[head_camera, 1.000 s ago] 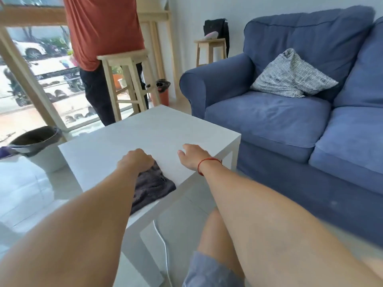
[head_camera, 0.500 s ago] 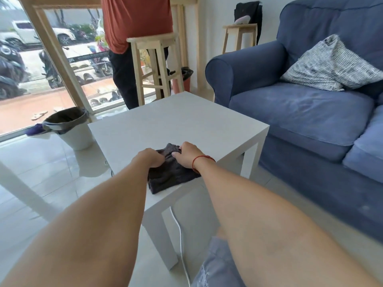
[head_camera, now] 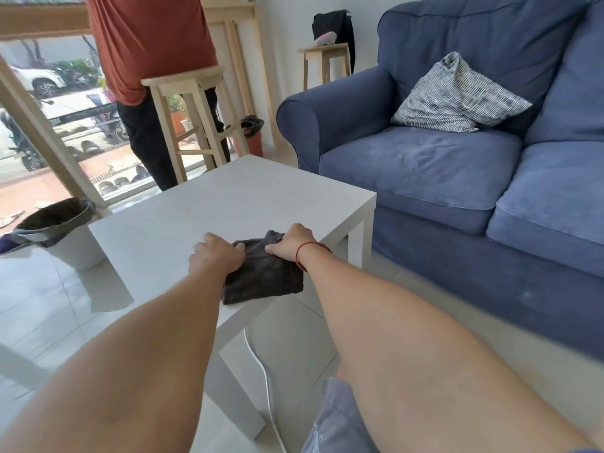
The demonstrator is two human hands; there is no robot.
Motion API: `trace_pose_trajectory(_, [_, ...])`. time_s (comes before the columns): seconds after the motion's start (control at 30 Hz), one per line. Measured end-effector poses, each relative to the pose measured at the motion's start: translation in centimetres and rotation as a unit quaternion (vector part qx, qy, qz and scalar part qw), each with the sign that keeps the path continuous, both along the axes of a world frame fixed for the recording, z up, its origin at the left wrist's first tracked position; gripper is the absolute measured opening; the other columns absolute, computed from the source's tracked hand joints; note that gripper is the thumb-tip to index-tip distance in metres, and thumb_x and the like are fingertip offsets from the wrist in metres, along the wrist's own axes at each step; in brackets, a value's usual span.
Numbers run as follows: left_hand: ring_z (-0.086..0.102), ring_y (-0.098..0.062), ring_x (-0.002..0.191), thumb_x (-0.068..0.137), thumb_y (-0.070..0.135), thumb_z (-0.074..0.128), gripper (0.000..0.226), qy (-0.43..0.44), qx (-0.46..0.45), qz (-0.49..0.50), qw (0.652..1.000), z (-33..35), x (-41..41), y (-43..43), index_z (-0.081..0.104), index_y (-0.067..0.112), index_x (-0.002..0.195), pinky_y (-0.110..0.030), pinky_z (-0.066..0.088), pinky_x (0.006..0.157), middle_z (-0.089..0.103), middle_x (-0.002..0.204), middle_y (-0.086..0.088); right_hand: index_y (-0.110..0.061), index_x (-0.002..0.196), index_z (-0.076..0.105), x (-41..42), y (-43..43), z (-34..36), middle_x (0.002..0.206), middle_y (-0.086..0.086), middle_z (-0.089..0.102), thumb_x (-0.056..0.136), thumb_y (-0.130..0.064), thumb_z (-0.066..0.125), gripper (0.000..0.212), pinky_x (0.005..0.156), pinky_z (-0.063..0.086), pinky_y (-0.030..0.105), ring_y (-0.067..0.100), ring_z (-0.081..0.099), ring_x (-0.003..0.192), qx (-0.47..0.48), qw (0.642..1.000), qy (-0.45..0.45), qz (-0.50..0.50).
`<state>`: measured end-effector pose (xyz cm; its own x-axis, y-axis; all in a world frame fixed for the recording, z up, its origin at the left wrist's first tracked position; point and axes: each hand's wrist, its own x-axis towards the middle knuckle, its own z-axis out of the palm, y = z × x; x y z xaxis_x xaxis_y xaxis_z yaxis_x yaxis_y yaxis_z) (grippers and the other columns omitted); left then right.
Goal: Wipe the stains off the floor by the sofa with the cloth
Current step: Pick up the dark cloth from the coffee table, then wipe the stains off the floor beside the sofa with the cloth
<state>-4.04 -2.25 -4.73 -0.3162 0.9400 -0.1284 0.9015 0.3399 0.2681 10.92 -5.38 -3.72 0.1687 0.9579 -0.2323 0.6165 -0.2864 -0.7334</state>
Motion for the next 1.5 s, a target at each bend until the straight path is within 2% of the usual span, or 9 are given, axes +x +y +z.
trace_pose_trajectory(0.13, [0.061, -0.032, 0.104, 0.073, 0.068, 0.055, 0.075, -0.03, -0.066, -0.005, 0.997, 0.5, -0.9, -1.4, 0.056, 0.007, 0.117, -0.039, 0.053, 0.088, 0.063, 0.115, -0.013, -0.007, 0.127, 0.053, -1.0, -0.3, 0.1, 0.133, 0.011, 0.056, 0.077, -0.034, 0.076, 0.061, 0.094, 0.047, 0.031, 0.028, 0.056, 0.122, -0.01, 0.999, -0.048, -0.004])
trace_pose_trajectory(0.3, [0.056, -0.033, 0.115, 0.095, 0.031, 0.045, 0.045, -0.043, -0.07, -0.065, 0.995, 1.1, 1.4, -2.0, 0.048, -0.001, 0.127, -0.038, 0.049, 0.097, 0.056, 0.128, -0.018, -0.006, 0.13, 0.051, -1.6, -0.9, 0.5, 0.137, 0.011, 0.054, 0.084, -0.025, 0.072, 0.053, 0.097, 0.046, 0.028, 0.027, 0.053, 0.126, -0.035, 0.999, -0.038, -0.014])
trace_pose_trajectory(0.47, [0.054, -0.039, 0.118, 0.098, 0.015, 0.036, 0.037, -0.124, 0.003, -0.1, 0.987, 1.4, 4.2, -2.1, 0.055, -0.007, 0.122, -0.04, 0.045, 0.094, 0.056, 0.128, -0.025, -0.002, 0.138, 0.045, 0.2, -2.1, 1.8, 0.131, 0.02, 0.053, 0.1, -0.01, 0.041, 0.039, 0.076, 0.051, 0.021, 0.035, 0.049, 0.128, -0.056, 0.998, 0.027, 0.013])
trace_pose_trajectory(0.6, [0.051, -0.038, 0.116, 0.099, 0.022, 0.034, 0.039, -0.213, 0.031, -0.132, 0.967, 1.9, 8.8, -2.1, 0.05, 0.001, 0.127, -0.04, 0.042, 0.097, 0.054, 0.129, -0.021, -0.009, 0.135, 0.05, 5.2, -3.3, 2.2, 0.137, 0.015, 0.052, 0.099, -0.021, 0.044, 0.038, 0.101, 0.043, 0.035, 0.034, 0.051, 0.125, -0.033, 0.994, 0.079, -0.07])
trace_pose_trajectory(0.77, [0.045, -0.036, 0.125, 0.099, 0.02, 0.037, 0.038, -0.275, 0.036, -0.222, 0.935, 1.2, 19.2, -2.8, 0.04, -0.001, 0.131, -0.04, 0.036, 0.104, 0.047, 0.136, -0.02, 0.001, 0.114, 0.06, 14.3, -4.8, -0.5, 0.104, 0.015, 0.06, 0.089, -0.012, 0.056, 0.028, 0.078, 0.04, 0.027, 0.026, 0.057, 0.097, 0.086, 0.962, 0.104, -0.236])
trace_pose_trajectory(1.07, [0.052, -0.032, 0.117, 0.095, 0.011, 0.045, 0.033, -0.259, -0.121, -0.365, 0.886, -12.5, 34.7, -6.8, 0.05, -0.002, 0.125, -0.03, 0.041, 0.09, 0.055, 0.128, -0.019, -0.006, 0.122, 0.052, 26.6, -12.6, -15.2, 0.127, 0.014, 0.059, 0.093, -0.013, 0.057, 0.03, 0.094, 0.043, 0.028, 0.03, 0.057, 0.116, 0.052, 0.883, 0.107, -0.454])
trace_pose_trajectory(1.23, [0.057, -0.036, 0.113, 0.09, 0.003, 0.049, 0.03, -0.234, -0.224, -0.356, 0.877, -21.7, 38.3, -7.8, 0.057, -0.003, 0.118, -0.034, 0.047, 0.088, 0.061, 0.119, -0.022, -0.006, 0.123, 0.051, 29.3, -14.1, -23.5, 0.127, 0.015, 0.059, 0.093, -0.012, 0.054, 0.03, 0.097, 0.043, 0.03, 0.031, 0.057, 0.117, -0.033, 0.867, 0.126, -0.482])
trace_pose_trajectory(1.4, [0.059, -0.034, 0.109, 0.091, 0.011, 0.052, 0.032, -0.21, -0.264, -0.355, 0.872, -28.0, 41.2, -6.8, 0.057, -0.001, 0.12, -0.032, 0.048, 0.083, 0.062, 0.119, -0.02, -0.007, 0.122, 0.048, 31.7, -13.8, -29.0, 0.126, 0.015, 0.059, 0.094, -0.012, 0.053, 0.029, 0.095, 0.045, 0.033, 0.033, 0.058, 0.115, -0.083, 0.849, 0.126, -0.506])
trace_pose_trajectory(1.5, [0.058, -0.036, 0.112, 0.095, 0.026, 0.05, 0.043, -0.151, -0.305, -0.335, 0.878, -31.5, 42.3, -6.3, 0.052, -0.006, 0.123, -0.037, 0.048, 0.091, 0.06, 0.122, -0.023, -0.009, 0.131, 0.04, 32.9, -13.6, -32.1, 0.136, 0.014, 0.051, 0.092, -0.024, 0.058, 0.046, 0.104, 0.04, 0.041, 0.034, 0.052, 0.124, -0.203, 0.838, 0.09, -0.498])
